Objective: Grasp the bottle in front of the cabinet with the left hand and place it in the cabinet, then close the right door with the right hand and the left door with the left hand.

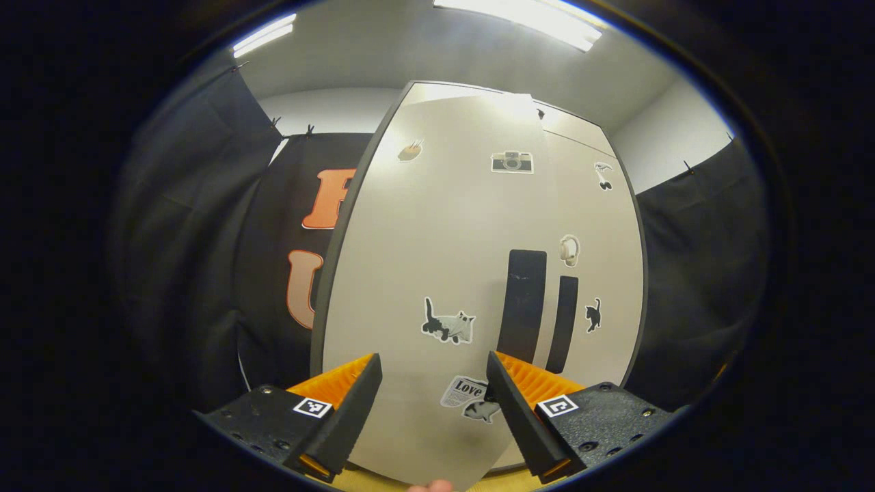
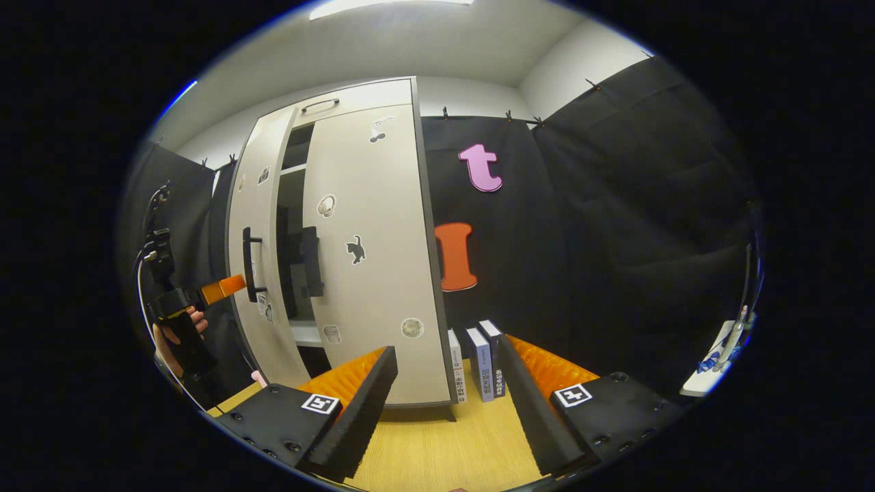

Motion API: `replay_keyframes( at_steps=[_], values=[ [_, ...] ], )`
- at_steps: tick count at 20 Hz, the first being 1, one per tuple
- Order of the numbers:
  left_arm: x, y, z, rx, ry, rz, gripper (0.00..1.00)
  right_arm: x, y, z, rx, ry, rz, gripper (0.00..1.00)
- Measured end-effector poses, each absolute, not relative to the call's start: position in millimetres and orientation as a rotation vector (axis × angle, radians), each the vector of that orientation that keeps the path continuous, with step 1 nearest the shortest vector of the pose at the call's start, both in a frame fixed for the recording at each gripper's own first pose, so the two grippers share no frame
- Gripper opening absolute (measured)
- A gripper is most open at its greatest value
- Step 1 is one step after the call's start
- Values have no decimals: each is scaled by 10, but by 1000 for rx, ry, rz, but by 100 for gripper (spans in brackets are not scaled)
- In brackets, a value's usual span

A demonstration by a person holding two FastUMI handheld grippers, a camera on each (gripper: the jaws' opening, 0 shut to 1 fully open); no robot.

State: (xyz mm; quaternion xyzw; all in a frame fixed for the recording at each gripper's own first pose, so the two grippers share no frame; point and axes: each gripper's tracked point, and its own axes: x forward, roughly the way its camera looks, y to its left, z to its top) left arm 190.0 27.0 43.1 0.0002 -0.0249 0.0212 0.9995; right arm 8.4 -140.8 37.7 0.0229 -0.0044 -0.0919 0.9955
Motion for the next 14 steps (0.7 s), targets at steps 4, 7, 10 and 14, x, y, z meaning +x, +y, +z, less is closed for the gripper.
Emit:
replay_keyframes(
  at_steps=[4,7,10,14],
  values=[
    [2113,169,389,-1,-38,38,94,102,-1481,368,48,-5,-202,98],
    [2237,133,343,4,-41,43,94,97,-1546,372,40,-1,-212,98],
    [2346,96,315,17,-43,45,94,102,-1607,368,27,3,-227,98],
    [2442,-19,308,-6,-50,17,94,83,-1626,374,29,-1,-237,98]
  ],
)
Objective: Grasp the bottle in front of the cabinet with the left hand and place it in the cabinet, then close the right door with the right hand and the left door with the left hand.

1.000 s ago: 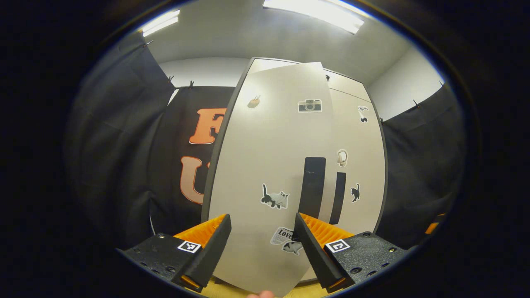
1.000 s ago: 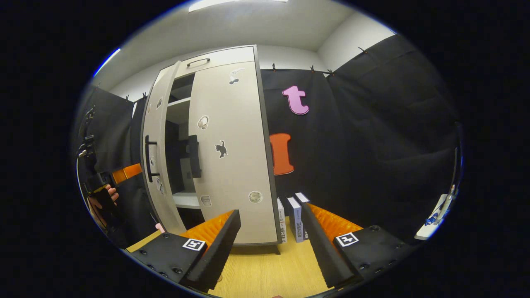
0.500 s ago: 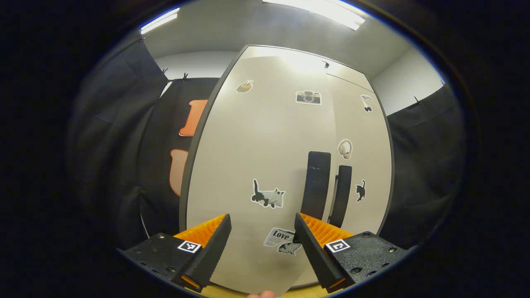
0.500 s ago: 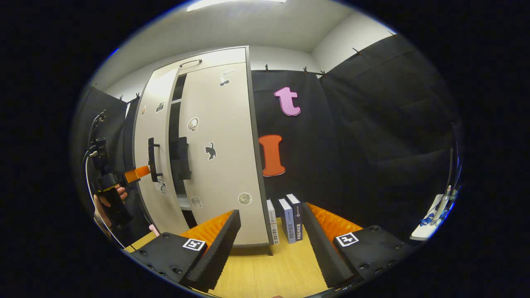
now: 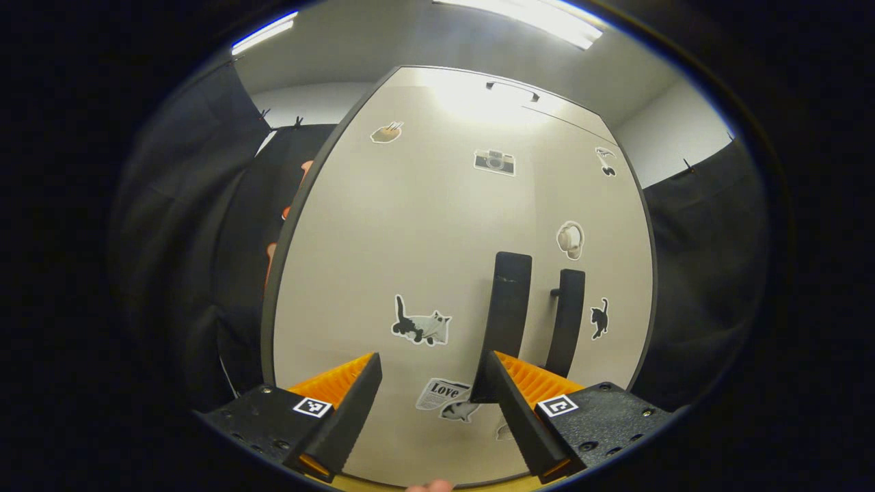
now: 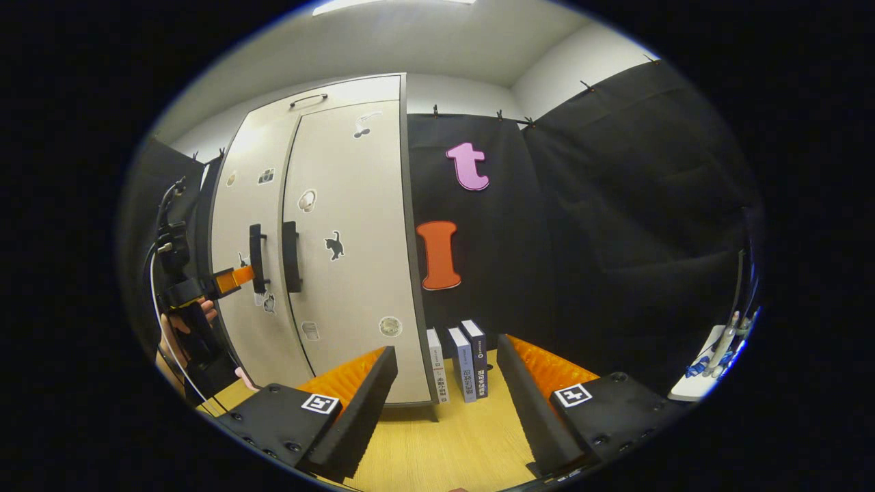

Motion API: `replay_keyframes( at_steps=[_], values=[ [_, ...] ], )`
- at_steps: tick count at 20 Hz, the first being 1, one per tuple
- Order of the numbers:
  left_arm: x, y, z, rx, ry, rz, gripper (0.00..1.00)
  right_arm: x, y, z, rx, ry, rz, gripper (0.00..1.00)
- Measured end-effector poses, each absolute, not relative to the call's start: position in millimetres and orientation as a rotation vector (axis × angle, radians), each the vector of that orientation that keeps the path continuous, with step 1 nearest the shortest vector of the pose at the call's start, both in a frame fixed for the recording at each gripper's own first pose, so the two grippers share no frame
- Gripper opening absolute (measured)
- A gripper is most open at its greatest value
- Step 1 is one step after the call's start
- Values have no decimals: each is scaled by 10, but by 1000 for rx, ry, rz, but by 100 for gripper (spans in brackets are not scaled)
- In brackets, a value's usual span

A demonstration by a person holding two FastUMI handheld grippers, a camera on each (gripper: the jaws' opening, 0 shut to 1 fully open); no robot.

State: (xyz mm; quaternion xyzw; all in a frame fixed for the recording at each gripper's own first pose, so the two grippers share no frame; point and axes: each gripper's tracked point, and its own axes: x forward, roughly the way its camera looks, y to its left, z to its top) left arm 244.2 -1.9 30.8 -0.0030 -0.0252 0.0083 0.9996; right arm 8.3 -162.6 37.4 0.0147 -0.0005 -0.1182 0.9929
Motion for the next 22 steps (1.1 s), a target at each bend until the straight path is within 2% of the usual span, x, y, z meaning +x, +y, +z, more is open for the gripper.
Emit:
replay_keyframes(
  at_steps=[7,22],
  values=[
    [2362,45,371,-12,-75,34,94,74,-1539,380,25,0,-218,98],
    [763,389,411,24,-71,105,94,4,-830,193,30,55,-21,98]
  ],
)
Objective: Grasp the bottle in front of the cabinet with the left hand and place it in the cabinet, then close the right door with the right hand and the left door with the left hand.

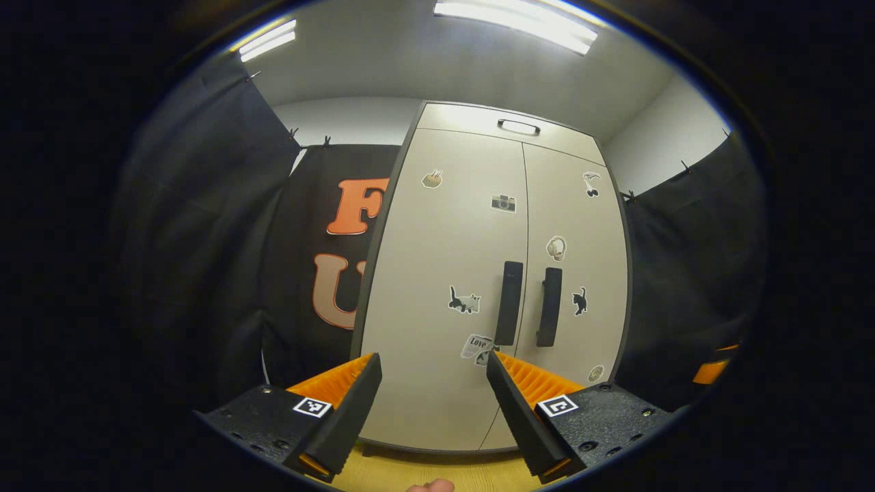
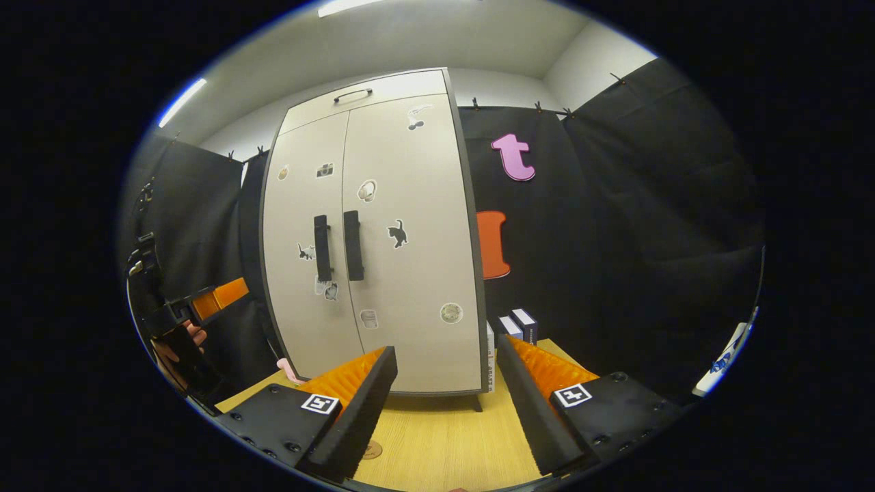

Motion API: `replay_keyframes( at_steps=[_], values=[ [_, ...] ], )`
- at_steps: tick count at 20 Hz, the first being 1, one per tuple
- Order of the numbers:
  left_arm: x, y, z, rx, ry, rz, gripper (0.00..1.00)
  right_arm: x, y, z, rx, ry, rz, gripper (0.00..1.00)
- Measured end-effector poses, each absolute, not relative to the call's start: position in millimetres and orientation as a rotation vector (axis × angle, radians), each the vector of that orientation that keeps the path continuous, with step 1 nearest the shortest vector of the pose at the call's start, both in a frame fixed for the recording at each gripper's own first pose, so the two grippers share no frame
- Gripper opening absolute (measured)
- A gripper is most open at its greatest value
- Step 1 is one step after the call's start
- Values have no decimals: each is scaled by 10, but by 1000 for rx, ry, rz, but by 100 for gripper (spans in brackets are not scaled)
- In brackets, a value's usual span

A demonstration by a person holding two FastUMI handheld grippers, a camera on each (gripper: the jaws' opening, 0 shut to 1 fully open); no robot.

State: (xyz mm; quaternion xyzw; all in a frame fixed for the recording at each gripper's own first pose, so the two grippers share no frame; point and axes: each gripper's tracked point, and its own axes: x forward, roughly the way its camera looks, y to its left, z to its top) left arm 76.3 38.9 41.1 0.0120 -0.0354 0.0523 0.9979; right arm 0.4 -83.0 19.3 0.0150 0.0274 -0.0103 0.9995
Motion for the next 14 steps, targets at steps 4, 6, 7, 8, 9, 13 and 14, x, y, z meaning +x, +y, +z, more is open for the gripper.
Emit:
replay_keyframes(
  at_steps=[4,6,7,8,9,13,14],
  values=[
    [448,374,312,47,-52,97,95,-4,-678,124,26,74,22,98],
    [327,406,235,66,-32,114,95,2,-647,102,32,78,28,98],
    [259,405,204,64,-24,121,95,-11,-630,90,38,78,32,98],
    [198,405,158,55,-18,123,95,-13,-617,82,42,78,34,98],
    [147,391,115,40,-10,121,95,-14,-615,75,44,78,35,98],
    [33,404,-48,25,29,125,95,-22,-644,19,42,84,25,98],
    [16,409,-67,24,33,128,95,-19,-648,7,45,84,23,98]
  ],
)
